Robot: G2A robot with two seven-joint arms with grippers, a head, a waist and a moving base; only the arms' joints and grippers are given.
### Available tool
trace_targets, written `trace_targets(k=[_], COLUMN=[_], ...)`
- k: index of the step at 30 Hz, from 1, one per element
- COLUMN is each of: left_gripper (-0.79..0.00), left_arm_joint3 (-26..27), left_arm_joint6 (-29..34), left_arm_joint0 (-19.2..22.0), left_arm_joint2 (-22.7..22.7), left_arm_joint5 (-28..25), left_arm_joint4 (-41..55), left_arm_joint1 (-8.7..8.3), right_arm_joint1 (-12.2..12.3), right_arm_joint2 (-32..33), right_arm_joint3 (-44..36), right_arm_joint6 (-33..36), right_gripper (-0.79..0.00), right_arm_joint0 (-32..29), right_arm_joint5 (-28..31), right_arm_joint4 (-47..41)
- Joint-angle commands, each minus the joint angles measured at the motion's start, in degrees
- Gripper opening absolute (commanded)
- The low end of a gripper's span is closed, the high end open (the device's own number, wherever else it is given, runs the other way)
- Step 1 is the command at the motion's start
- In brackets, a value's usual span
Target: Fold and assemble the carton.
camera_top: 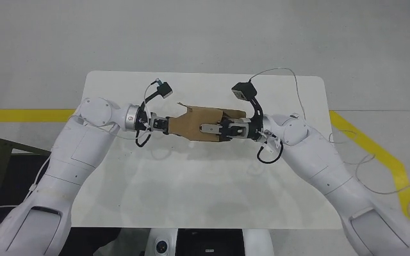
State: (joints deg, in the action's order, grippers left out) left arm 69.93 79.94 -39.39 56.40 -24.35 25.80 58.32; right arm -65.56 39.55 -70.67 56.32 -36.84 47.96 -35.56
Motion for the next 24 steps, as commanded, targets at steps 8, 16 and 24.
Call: trace_targets(k=[8, 16, 24], left_gripper=[0.0, 0.0, 0.0], left_arm_joint3=[-0.1, -1.2, -1.8], left_arm_joint6=[0.1, -0.2, -1.8], left_arm_joint0=[-0.1, -0.3, -0.3], left_arm_joint2=[-0.2, 0.9, 2.0], left_arm_joint5=[0.1, -0.2, -0.5], left_arm_joint4=[-0.2, -1.4, -2.5], left_arm_joint1=[0.06, -0.36, -0.63], right_arm_joint1=[0.7, 3.1, 4.7], right_arm_joint2=[1.7, 4.5, 4.1], right_arm_joint3=[2.4, 0.5, -4.2], right_arm_joint6=[0.7, 5.1, 9.9], right_gripper=[-0.785, -0.785, -0.785], right_arm_joint0=[-0.6, -2.9, -5.7], right_arm_joint5=[-0.7, -5.1, -9.9], right_arm_joint4=[1.0, 0.3, -2.4])
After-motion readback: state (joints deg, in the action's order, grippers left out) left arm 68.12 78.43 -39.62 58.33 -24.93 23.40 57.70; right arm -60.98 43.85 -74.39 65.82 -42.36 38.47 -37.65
